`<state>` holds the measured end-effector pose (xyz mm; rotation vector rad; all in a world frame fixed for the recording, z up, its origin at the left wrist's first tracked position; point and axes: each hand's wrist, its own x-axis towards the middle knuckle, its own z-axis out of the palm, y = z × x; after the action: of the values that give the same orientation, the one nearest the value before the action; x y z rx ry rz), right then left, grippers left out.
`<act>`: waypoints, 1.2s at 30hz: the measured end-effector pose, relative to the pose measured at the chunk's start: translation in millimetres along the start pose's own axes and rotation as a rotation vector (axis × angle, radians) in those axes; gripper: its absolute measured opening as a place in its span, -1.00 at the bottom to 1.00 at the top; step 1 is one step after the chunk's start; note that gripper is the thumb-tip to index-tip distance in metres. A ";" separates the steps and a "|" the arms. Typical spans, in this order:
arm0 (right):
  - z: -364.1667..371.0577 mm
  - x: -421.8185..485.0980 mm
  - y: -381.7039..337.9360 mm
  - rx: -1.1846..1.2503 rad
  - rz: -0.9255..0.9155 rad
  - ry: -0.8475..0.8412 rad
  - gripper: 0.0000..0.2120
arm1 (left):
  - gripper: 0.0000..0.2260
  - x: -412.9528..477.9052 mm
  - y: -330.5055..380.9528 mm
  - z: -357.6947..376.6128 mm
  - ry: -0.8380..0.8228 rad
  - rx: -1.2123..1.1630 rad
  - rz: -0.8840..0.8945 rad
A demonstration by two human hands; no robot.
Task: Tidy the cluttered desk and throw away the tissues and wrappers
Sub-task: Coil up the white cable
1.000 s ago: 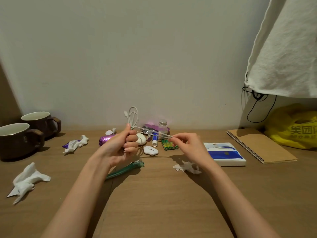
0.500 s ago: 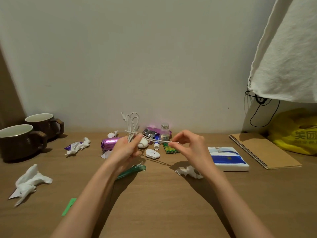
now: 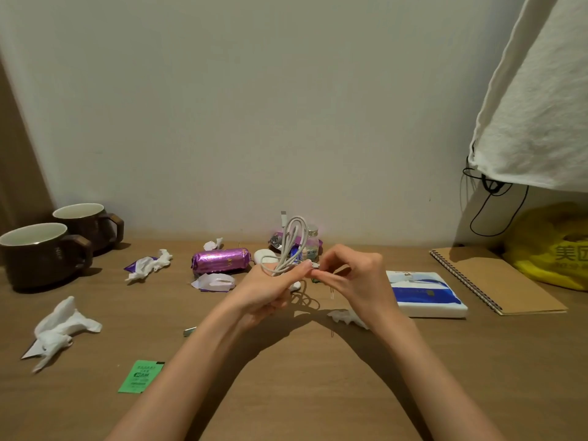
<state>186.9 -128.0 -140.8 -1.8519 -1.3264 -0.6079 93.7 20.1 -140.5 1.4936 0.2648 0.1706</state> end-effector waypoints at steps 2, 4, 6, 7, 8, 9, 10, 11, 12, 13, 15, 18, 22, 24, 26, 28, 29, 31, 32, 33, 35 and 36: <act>-0.5 0.6 -0.1 0.009 -0.005 -0.022 -0.83 | -0.86 0.4 -1.2 0.3 0.004 -0.016 0.000; -1.2 0.6 0.6 0.029 0.003 -0.047 -0.84 | -0.85 2.4 -3.2 0.0 0.035 -0.033 0.000; -1.3 0.1 0.3 0.052 0.029 -0.061 -0.82 | -0.83 4.3 -5.1 -0.7 0.068 -0.050 0.010; -1.2 0.0 0.3 0.046 0.040 -0.058 -0.81 | -0.82 5.0 -5.8 -0.6 0.074 -0.060 0.013; -1.0 -0.1 0.8 0.027 0.047 -0.052 -0.79 | -0.82 5.3 -6.4 -0.3 0.076 -0.067 0.015; -0.9 0.1 1.1 0.007 0.052 -0.047 -0.78 | -0.83 5.6 -6.7 0.4 0.077 -0.072 0.018; -0.9 0.3 1.0 -0.001 0.059 -0.048 -0.77 | -0.85 5.8 -6.9 1.0 0.077 -0.075 0.021; -1.4 0.7 0.4 0.011 0.072 -0.055 -0.77 | -0.87 6.2 -7.0 1.4 0.073 -0.077 0.025; -2.2 0.9 -0.5 0.039 0.090 -0.066 -0.76 | -0.88 6.3 -7.0 1.5 0.065 -0.078 0.029; -2.9 1.0 -1.3 0.065 0.111 -0.077 -0.75 | -0.88 5.8 -6.7 1.7 0.052 -0.077 0.033; -4.3 0.6 -3.0 0.093 0.146 -0.099 -0.74 | -0.86 5.1 -7.0 1.8 0.026 -0.062 0.045; -5.6 0.4 -2.8 0.136 0.190 -0.108 -0.72 | -0.83 4.4 -7.7 1.8 0.045 0.020 0.112; -3.9 0.5 -3.5 0.167 0.233 -0.128 -0.73 | -0.84 5.3 -8.6 7.5 0.132 0.153 0.214; -3.9 0.9 -4.2 0.202 0.250 -0.128 -0.76 | -0.80 7.4 -8.4 7.7 0.191 0.175 0.213; -5.1 1.5 -3.4 0.232 0.270 -0.102 -0.81 | -0.79 11.1 -8.1 3.4 0.259 0.157 0.197; -5.7 2.3 -1.7 0.218 0.277 -0.073 -0.85 | -0.74 14.5 -8.4 -1.1 0.304 0.143 0.177; -4.9 2.5 -1.3 0.178 0.263 -0.070 -0.86 | -0.72 15.6 -9.4 -1.6 0.323 0.150 0.174; -2.1 2.1 -1.8 0.116 0.240 -0.056 -0.87 | -0.74 16.6 -11.6 0.2 0.354 0.145 0.188; -1.2 1.6 -1.9 0.114 0.242 -0.035 -0.88 | -0.75 17.0 -12.7 1.4 0.365 0.129 0.193; -0.9 1.1 -2.1 0.118 0.251 -0.007 -0.88 | -0.76 17.3 -13.2 2.2 0.371 0.112 0.189; -1.1 0.5 -2.3 0.132 0.279 0.055 -0.89 | -0.76 17.2 -13.1 1.6 0.349 0.071 0.144; -1.4 0.4 -2.5 0.145 0.296 0.082 -0.90 | -0.77 17.0 -12.9 0.6 0.320 0.040 0.110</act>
<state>184.8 -128.5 -138.8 -1.8372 -0.9912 -0.4150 109.4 23.2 -154.6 1.5189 0.4449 0.4969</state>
